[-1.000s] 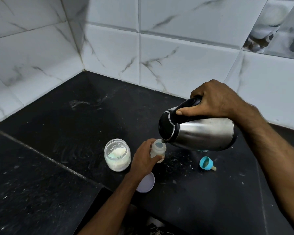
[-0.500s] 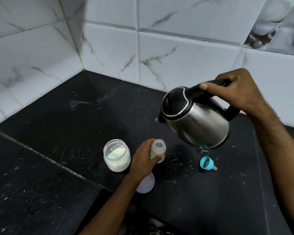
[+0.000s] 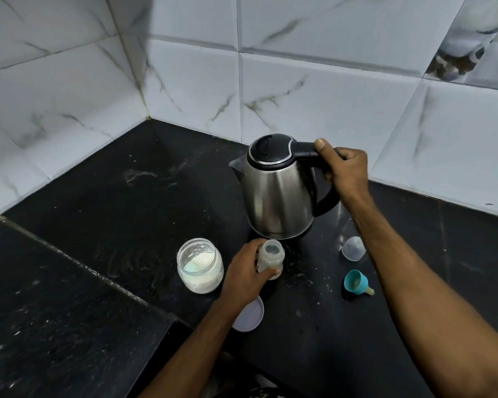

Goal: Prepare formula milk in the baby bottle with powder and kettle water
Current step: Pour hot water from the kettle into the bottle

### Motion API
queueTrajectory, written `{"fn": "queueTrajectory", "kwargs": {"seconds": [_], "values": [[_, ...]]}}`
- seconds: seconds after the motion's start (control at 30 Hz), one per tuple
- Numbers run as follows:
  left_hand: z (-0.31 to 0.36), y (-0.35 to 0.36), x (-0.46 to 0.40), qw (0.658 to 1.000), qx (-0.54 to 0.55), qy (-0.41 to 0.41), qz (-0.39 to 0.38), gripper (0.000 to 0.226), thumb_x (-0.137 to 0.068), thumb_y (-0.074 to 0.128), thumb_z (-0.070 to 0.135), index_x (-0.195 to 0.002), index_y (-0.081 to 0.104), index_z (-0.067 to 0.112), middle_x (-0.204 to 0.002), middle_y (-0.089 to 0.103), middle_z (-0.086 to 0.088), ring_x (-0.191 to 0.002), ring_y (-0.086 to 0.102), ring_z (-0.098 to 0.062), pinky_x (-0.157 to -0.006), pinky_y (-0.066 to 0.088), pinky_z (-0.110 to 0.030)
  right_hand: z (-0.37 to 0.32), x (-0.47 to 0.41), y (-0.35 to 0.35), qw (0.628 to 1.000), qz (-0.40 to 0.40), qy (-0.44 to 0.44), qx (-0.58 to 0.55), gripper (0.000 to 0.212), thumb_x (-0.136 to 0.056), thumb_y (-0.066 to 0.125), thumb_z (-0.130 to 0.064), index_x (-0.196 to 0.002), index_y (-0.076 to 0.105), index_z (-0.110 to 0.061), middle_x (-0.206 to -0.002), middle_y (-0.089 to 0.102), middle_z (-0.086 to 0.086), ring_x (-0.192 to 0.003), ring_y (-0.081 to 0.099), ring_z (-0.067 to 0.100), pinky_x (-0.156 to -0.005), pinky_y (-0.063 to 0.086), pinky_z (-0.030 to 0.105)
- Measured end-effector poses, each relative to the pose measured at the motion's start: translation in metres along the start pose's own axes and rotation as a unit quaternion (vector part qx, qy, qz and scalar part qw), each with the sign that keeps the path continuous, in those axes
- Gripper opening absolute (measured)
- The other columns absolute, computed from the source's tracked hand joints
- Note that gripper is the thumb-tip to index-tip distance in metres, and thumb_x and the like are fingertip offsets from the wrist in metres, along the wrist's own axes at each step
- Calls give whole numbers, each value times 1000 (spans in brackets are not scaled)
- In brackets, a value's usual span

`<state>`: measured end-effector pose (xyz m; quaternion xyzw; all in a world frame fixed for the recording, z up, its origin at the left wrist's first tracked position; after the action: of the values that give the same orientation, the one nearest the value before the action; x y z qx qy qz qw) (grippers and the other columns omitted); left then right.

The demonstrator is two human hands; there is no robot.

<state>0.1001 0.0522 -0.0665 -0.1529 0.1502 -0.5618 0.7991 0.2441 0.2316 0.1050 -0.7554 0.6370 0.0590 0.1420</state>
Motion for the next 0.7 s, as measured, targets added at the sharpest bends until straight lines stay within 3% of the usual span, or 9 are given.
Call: {"fn": "queueTrajectory", "kwargs": {"seconds": [0.33, 0.53, 0.7], "values": [[1, 1, 1, 1000, 7, -16, -4, 60, -70, 77, 49, -124, 57, 34, -121, 64, 12, -112, 64, -8, -96, 54, -42, 44, -7, 38, 998, 0, 37, -53, 56, -87, 72, -40, -51, 48, -5, -40, 40, 5, -35, 34, 14, -41, 30, 22], [1, 1, 2, 1000, 9, -25, -4, 60, -70, 77, 44, -126, 57, 34, -123, 64, 12, -113, 64, -8, -96, 54, -42, 55, -15, 45, 997, -15, 35, -61, 59, -84, 72, -47, -54, 52, 1, -42, 43, 7, -37, 37, 16, -43, 33, 25], [2, 0, 3, 999, 8, -32, -4, 59, -71, 77, 39, -126, 57, 32, -122, 64, 12, -113, 64, -9, -96, 55, -42, 62, -18, 47, 997, -29, 20, -69, 76, -78, 71, -54, -55, 47, 14, -45, 45, 12, -38, 37, 19, -43, 33, 25]]}}
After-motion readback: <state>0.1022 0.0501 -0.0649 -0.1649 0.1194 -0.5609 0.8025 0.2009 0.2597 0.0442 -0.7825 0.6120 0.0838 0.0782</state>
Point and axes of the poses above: each hand's wrist, its own x-axis away from the middle knuckle, its own y-axis out of the palm, z = x × y, the point moved 2 cm from there along -x, towards the middle knuckle
